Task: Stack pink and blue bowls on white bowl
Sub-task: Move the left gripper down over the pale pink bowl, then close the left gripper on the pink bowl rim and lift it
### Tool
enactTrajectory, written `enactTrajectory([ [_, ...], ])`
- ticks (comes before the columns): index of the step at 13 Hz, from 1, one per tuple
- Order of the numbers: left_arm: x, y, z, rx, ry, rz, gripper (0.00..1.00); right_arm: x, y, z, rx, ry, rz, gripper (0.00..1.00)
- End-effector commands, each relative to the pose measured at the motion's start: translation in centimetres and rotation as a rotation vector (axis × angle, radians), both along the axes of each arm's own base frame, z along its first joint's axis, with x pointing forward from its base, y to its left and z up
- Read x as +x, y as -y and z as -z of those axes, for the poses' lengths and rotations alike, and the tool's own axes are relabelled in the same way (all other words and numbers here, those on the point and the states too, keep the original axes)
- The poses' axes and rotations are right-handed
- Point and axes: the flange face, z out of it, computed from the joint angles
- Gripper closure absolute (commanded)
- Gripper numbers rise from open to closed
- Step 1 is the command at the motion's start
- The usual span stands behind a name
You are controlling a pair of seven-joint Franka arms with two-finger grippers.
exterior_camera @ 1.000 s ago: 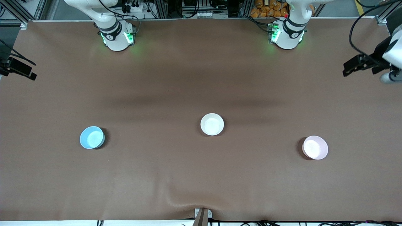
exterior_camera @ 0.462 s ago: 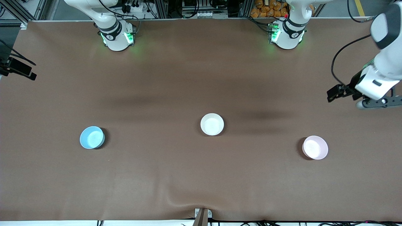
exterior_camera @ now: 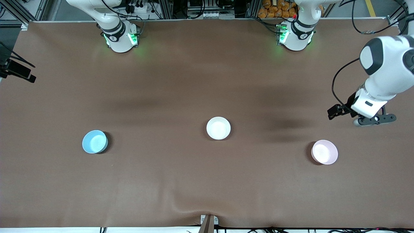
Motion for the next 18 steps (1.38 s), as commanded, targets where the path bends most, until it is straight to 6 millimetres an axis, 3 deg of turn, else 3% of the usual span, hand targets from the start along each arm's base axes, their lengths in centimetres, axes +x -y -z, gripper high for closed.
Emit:
enactTrajectory([
  [1, 1.0, -1.8, 2.6, -0.011, 0.01, -0.018, 0.0, -0.4, 0.3, -0.6, -0.009, 0.001, 0.011, 0.0],
  [6, 3.6, -3.3, 9.3, -0.034, 0.086, -0.054, 0.0, -0.5, 0.1, -0.5, -0.008, -0.01, 0.007, 0.0],
  [8, 4.9, -5.7, 11.6, -0.052, 0.09, -0.107, 0.0, -0.5, 0.2, -0.5, -0.008, -0.01, 0.009, 0.0],
  [12, 5.9, -5.9, 12.6, -0.061, 0.087, -0.122, 0.0, -0.5, 0.1, -0.5, -0.008, -0.01, 0.007, 0.0],
  [15, 7.4, -6.6, 14.9, -0.067, 0.074, -0.129, 0.0, -0.5, 0.2, -0.5, -0.01, -0.01, 0.009, 0.0],
  [18, 8.4, -6.9, 16.9, -0.075, 0.063, -0.137, 0.14, -0.5, 0.2, -0.5, -0.01, -0.01, 0.009, 0.0],
])
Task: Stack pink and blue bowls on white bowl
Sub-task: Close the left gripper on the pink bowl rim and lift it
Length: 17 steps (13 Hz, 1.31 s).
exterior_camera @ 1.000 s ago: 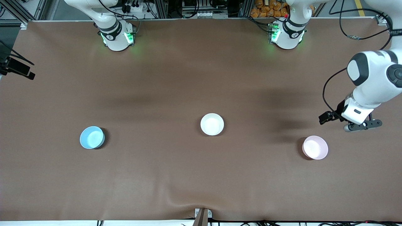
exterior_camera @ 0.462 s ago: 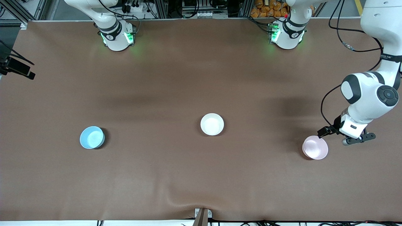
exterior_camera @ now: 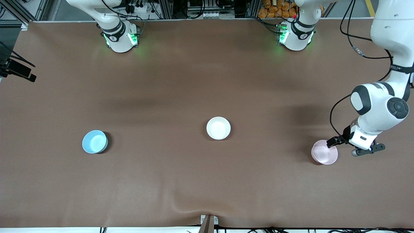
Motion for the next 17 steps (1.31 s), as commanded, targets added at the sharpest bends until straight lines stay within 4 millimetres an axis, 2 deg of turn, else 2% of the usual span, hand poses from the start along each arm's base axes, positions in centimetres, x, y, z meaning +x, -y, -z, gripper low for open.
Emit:
enactTrajectory([
  [1, 1.6, -0.8, 2.0, -0.022, -0.001, -0.02, 0.18, -0.4, 0.2, -0.6, -0.011, 0.001, 0.008, 0.0],
  [2, 1.6, -1.1, 2.3, -0.022, -0.004, -0.024, 0.24, -0.3, 0.1, -0.6, -0.011, 0.001, 0.006, 0.0],
  [3, 1.6, -1.0, 2.3, -0.022, -0.005, -0.019, 0.35, -0.3, 0.1, -0.6, -0.011, 0.001, 0.006, 0.0],
  [4, 1.4, -1.1, 2.6, -0.015, -0.011, -0.001, 0.6, -0.3, 0.1, -0.6, -0.011, 0.001, 0.006, 0.0],
  [6, 1.1, -1.2, 3.7, -0.013, -0.03, 0.007, 0.97, -0.3, 0.1, -0.6, -0.011, 0.001, 0.006, 0.0],
  [7, 1.1, -1.0, 3.6, -0.012, -0.029, 0.022, 1.0, -0.3, 0.1, -0.6, -0.011, 0.001, 0.006, 0.0],
  [10, 1.0, -1.4, 2.4, -0.003, -0.043, 0.054, 1.0, -0.3, 0.1, -0.6, -0.011, 0.001, 0.006, 0.0],
  [12, 1.4, -1.1, -2.8, 0.002, -0.05, 0.068, 1.0, -0.3, 0.1, -0.6, -0.011, 0.001, 0.006, 0.0],
  [13, 1.9, -0.1, -4.9, 0.001, -0.051, 0.079, 1.0, -0.3, 0.1, -0.6, -0.011, 0.001, 0.006, 0.0],
  [16, 2.1, 4.7, -10.1, -0.04, -0.069, 0.117, 1.0, -0.3, 0.1, -0.6, -0.011, 0.001, 0.006, 0.0],
  [17, 1.7, 6.6, -12.4, -0.044, -0.069, 0.113, 1.0, -0.3, 0.1, -0.6, -0.011, 0.001, 0.006, 0.0],
])
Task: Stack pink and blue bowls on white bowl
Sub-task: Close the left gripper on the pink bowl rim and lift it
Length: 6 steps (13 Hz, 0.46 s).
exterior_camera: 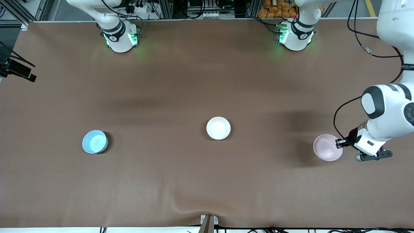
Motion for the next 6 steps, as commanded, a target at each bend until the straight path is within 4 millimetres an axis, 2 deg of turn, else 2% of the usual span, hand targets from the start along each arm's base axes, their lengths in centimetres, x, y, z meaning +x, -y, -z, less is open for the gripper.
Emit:
enactTrajectory([
  [1, -1.1, 4.7, -5.8, -0.024, -0.018, -0.001, 1.0, -0.3, 0.1, -0.6, -0.011, 0.001, 0.007, 0.0],
  [2, -1.2, 6.3, -7.3, -0.032, -0.037, -0.018, 1.0, -0.3, 0.1, -0.6, -0.011, 0.001, 0.007, 0.0],
  [4, -1.6, 10.3, -9.1, -0.053, -0.074, -0.088, 1.0, -0.3, 0.1, -0.6, -0.011, 0.001, 0.007, 0.0],
  [5, -1.8, 12.5, -9.7, -0.063, -0.078, -0.138, 1.0, -0.3, 0.1, -0.6, -0.011, 0.001, 0.007, 0.0],
  [6, -2.4, 16.0, -10.1, -0.071, -0.084, -0.177, 1.0, -0.3, 0.1, -0.6, -0.011, 0.001, 0.007, 0.0],
])
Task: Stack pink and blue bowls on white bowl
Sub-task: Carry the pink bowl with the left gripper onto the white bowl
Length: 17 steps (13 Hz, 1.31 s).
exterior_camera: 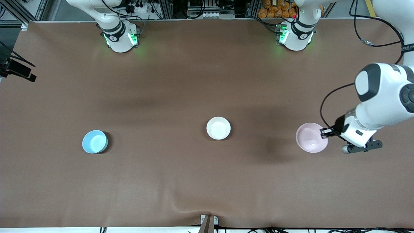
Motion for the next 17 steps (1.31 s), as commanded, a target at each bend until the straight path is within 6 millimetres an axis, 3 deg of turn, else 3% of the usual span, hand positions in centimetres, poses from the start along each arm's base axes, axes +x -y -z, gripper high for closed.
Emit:
enactTrajectory([
  [1, -1.2, 6.9, -0.9, -0.025, -0.032, -0.084, 1.0, -0.3, 0.1, -0.6, -0.011, 0.001, 0.007, 0.0],
  [2, -1.3, 8.5, -0.8, -0.035, -0.034, -0.086, 1.0, -0.3, 0.1, -0.6, -0.011, 0.001, 0.007, 0.0],
  [4, -2.3, 14.9, -0.5, -0.064, -0.04, -0.033, 1.0, -0.3, 0.1, -0.6, -0.011, 0.001, 0.007, 0.0],
  [6, -3.8, 20.6, 1.5, -0.069, -0.056, -0.047, 1.0, -0.3, 0.1, -0.6, -0.009, 0.002, 0.006, 0.0],
  [8, -4.7, 24.2, 4.1, -0.086, -0.04, -0.047, 1.0, -0.3, 0.0, -0.6, -0.009, 0.002, 0.005, 0.0],
  [11, -6.3, 28.5, 7.8, -0.023, -0.024, -0.076, 1.0, -0.2, 0.0, -0.5, -0.009, -0.001, 0.003, 0.0],
  [17, -8.6, 32.8, 13.8, 0.01, -0.019, -0.055, 1.0, 0.0, -0.1, -0.3, -0.011, 0.0, 0.002, 0.0],
])
